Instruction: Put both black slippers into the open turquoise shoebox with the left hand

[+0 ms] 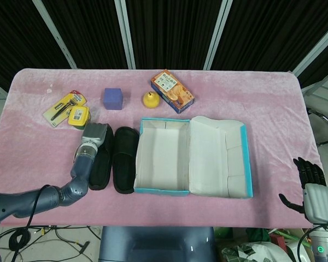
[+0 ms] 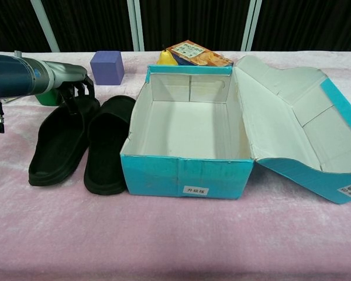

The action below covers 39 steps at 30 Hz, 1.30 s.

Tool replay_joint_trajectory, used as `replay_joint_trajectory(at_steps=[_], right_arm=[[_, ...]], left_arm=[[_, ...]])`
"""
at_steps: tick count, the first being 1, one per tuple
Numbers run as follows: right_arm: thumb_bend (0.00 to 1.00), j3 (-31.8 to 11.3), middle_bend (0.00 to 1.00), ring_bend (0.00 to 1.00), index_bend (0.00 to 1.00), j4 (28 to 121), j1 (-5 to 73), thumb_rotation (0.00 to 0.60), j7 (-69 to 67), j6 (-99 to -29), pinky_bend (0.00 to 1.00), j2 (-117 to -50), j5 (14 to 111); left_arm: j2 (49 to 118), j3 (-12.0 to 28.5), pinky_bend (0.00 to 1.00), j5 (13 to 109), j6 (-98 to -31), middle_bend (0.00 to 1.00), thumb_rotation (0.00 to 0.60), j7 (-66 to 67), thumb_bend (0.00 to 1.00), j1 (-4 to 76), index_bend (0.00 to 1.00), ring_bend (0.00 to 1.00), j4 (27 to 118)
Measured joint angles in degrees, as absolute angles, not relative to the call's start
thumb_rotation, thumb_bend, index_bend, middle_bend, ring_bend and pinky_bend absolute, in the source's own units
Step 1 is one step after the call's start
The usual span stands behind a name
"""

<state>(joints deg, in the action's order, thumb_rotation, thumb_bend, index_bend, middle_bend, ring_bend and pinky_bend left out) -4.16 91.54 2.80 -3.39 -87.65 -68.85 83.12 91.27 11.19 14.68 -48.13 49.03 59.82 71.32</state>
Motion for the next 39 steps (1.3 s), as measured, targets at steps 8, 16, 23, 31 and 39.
replay_joint_trajectory(at_steps=[8, 16, 23, 31, 39], right_arm=[[0.11, -4.4, 0.05, 0.0, 0.05, 91.6, 2.8, 0.6, -3.4, -87.6, 0.0, -68.9, 83.3], [0.11, -4.6, 0.05, 0.0, 0.05, 91.4, 2.9, 0.6, -3.6, -87.6, 0.0, -69.0, 83.7], [0.11, -4.6, 0.05, 0.0, 0.05, 91.1, 3.1, 0.6, -3.8, -87.1, 0.0, -69.3, 84.0], [0.11, -4.5, 0.05, 0.0, 0.05, 91.1, 2.7, 0.6, -4.6, -87.9, 0.0, -69.1, 84.7], [0.11, -4.3, 0.05, 0.0, 0.05, 91.1, 2.1, 0.6, -5.1, -88.6, 0.0, -68.9, 85.2]], left_arm=[[85.6, 12.2, 0.48, 25.8, -49.9, 0.46, 0.6, 39.5, 0.07, 55.7, 0.37, 0.46, 78.2], [77.4, 14.1, 0.51, 36.3, -47.9, 0.47, 0.6, 26.2, 0.07, 50.6, 0.39, 0.46, 86.1], [74.7, 18.3, 0.52, 45.5, -44.9, 0.44, 0.6, 9.5, 0.07, 46.7, 0.35, 0.44, 90.7], [78.7, 23.3, 0.51, 56.8, -41.0, 0.43, 0.6, -7.0, 0.07, 46.2, 0.34, 0.43, 94.6], [88.4, 25.4, 0.5, 58.9, -45.4, 0.44, 0.6, -7.7, 0.07, 50.3, 0.34, 0.42, 91.9]])
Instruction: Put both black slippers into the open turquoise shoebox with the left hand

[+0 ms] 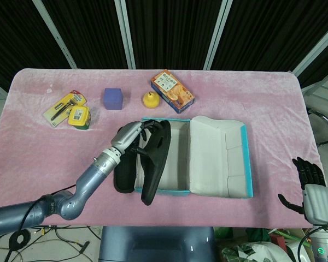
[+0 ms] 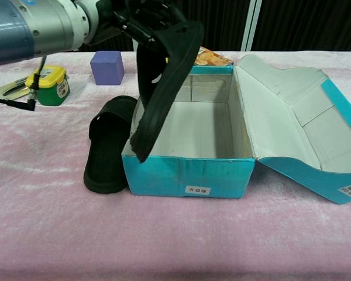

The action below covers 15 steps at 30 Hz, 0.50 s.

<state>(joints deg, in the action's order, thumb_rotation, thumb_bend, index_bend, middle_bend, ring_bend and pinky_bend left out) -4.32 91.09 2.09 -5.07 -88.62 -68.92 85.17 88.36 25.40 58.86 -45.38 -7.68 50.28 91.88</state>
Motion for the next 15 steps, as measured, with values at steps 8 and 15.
replay_joint_trajectory(at_steps=[8, 15], right_arm=[[0.11, -4.3, 0.05, 0.0, 0.05, 91.0, 1.6, 0.6, -5.7, -88.9, 0.0, -68.5, 85.0], [0.11, -4.3, 0.05, 0.0, 0.05, 91.0, 1.5, 0.6, -6.1, -88.9, 0.0, -68.4, 85.1]], left_arm=[[97.9, 27.4, 0.49, 61.7, -56.6, 0.43, 0.6, -6.2, 0.07, 53.5, 0.34, 0.42, 81.7], [103.5, 26.9, 0.48, 66.3, -60.6, 0.43, 0.6, -6.0, 0.07, 56.0, 0.34, 0.41, 71.8]])
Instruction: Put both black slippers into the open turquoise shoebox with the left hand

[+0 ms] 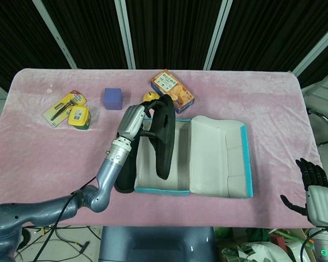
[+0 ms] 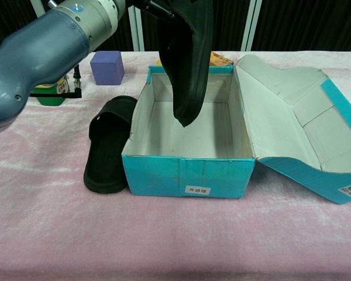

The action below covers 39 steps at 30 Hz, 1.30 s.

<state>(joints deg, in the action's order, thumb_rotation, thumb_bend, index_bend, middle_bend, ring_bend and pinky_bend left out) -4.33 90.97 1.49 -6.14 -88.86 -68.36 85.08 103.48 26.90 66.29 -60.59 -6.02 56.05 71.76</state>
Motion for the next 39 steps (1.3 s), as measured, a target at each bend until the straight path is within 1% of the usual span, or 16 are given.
replay_joint_trajectory(at_steps=[6, 15, 23, 32, 39], right_arm=[[0.11, -4.4, 0.05, 0.0, 0.05, 91.0, 1.4, 0.6, -6.5, -88.9, 0.0, -68.2, 85.2], [0.11, -4.4, 0.05, 0.0, 0.05, 90.8, 1.3, 0.6, -7.4, -88.6, 0.0, -68.0, 85.1], [0.11, -4.3, 0.05, 0.0, 0.05, 90.8, 0.8, 0.6, -8.1, -88.9, 0.0, -67.8, 85.2], [0.11, -4.3, 0.05, 0.0, 0.05, 91.2, 0.6, 0.6, -7.9, -89.2, 0.0, -67.6, 85.3], [0.11, -4.3, 0.05, 0.0, 0.05, 91.5, 0.5, 0.6, -7.9, -89.2, 0.0, -67.4, 85.4]], left_arm=[[107.0, 24.9, 0.47, 69.3, -61.0, 0.42, 0.6, -7.8, 0.07, 57.7, 0.32, 0.4, 66.8], [112.8, 23.1, 0.48, 72.0, -61.5, 0.41, 0.6, -11.6, 0.07, 59.6, 0.3, 0.38, 59.3], [117.3, 21.3, 0.48, 72.7, -58.6, 0.4, 0.6, -14.5, 0.07, 60.9, 0.28, 0.37, 51.4], [118.6, 20.9, 0.47, 72.0, -54.4, 0.38, 0.6, -15.2, 0.07, 62.1, 0.26, 0.35, 49.1], [116.9, 21.4, 0.46, 69.2, -48.6, 0.37, 0.6, -12.7, 0.07, 62.7, 0.25, 0.35, 51.1]])
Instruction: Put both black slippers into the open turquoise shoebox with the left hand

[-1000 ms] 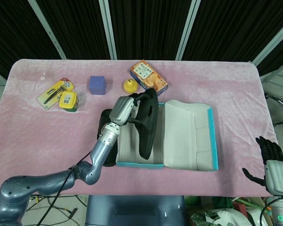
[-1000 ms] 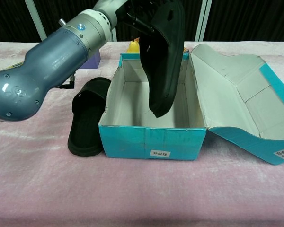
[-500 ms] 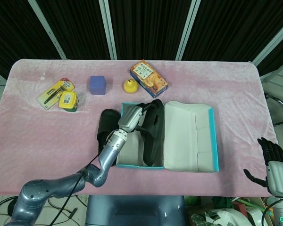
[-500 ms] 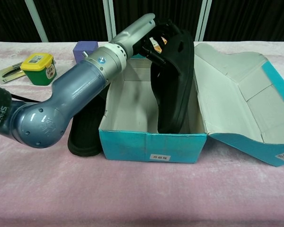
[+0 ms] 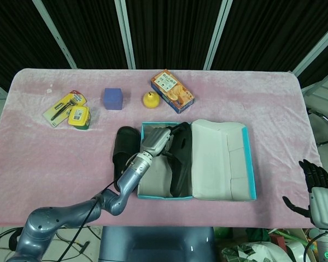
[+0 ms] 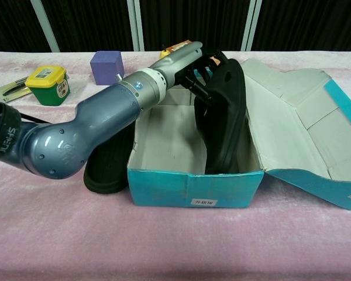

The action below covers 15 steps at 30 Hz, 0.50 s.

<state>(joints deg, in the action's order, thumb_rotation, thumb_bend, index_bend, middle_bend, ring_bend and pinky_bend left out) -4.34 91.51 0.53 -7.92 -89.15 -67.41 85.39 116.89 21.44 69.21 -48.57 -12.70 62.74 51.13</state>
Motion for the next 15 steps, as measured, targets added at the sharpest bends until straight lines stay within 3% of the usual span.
replay_joint_trajectory(at_steps=[6, 9, 12, 13, 15], right_arm=[[0.11, -4.4, 0.05, 0.0, 0.05, 91.7, 0.5, 0.6, -7.8, -89.0, 0.0, -67.3, 85.3], [0.11, -4.4, 0.05, 0.0, 0.05, 91.7, 0.5, 0.6, -7.7, -88.9, 0.0, -67.3, 85.3], [0.11, -4.4, 0.05, 0.0, 0.05, 91.8, 0.5, 0.6, -7.7, -88.9, 0.0, -67.3, 85.3], [0.11, -4.4, 0.05, 0.0, 0.05, 91.8, 0.5, 0.6, -7.7, -89.0, 0.0, -67.3, 85.3], [0.11, -4.4, 0.05, 0.0, 0.05, 91.8, 0.4, 0.6, -7.7, -89.1, 0.0, -67.3, 85.4]], left_arm=[[115.0, 21.8, 0.46, 64.4, -44.2, 0.36, 0.6, -6.1, 0.04, 63.0, 0.24, 0.34, 53.6], [114.1, 22.0, 0.43, 61.5, -42.5, 0.3, 0.6, -2.4, 0.01, 63.1, 0.19, 0.29, 55.1], [113.2, 22.1, 0.26, 58.8, -41.0, 0.15, 0.584, 0.9, 0.0, 63.3, 0.08, 0.1, 56.6], [112.9, 22.0, 0.18, 58.1, -40.6, 0.08, 0.55, 1.9, 0.0, 63.4, 0.04, 0.04, 57.1], [112.2, 21.8, 0.1, 56.8, -39.8, 0.01, 0.465, 3.9, 0.0, 63.6, 0.0, 0.0, 58.3]])
